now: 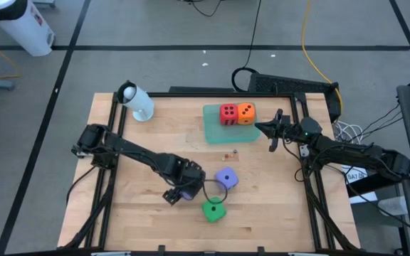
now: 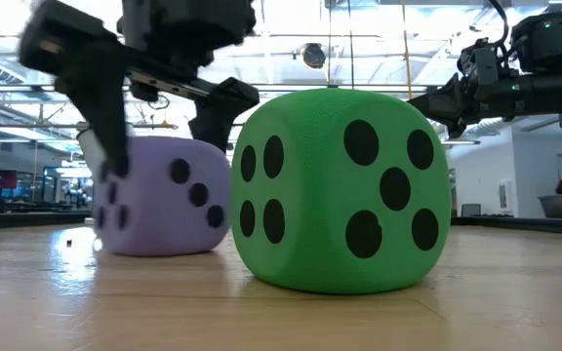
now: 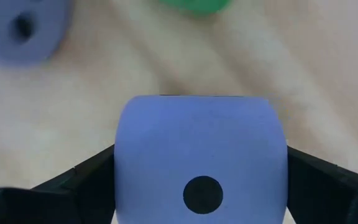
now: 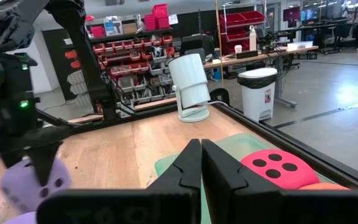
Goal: Pick & Place Dice
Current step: Put the left big violet dice into the transparent blue bin
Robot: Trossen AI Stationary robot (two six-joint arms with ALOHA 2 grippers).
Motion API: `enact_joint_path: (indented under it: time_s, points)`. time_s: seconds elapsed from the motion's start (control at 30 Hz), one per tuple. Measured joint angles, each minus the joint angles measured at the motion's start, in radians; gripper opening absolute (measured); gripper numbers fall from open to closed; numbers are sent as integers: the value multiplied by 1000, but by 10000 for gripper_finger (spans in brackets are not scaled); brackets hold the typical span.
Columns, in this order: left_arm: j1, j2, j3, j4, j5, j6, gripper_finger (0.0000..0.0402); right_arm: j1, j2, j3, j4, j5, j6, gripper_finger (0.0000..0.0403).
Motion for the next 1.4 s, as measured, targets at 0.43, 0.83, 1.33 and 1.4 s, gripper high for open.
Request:
enact_joint_path:
  time_s: [0.43,0.83,1.33,1.4]
  points:
    - [186,-195,4,228,-240,9,380,0,0,0,1,0,0,4]
    - [535,-157,6,519,-111,-86,381,0,0,0,4,1,-9,4]
    - [680,158,382,93,-50,-5,381,-1,0,0,8,1,-38,4]
    - [679,193,433,39,-57,12,381,-1,0,0,9,2,-42,4]
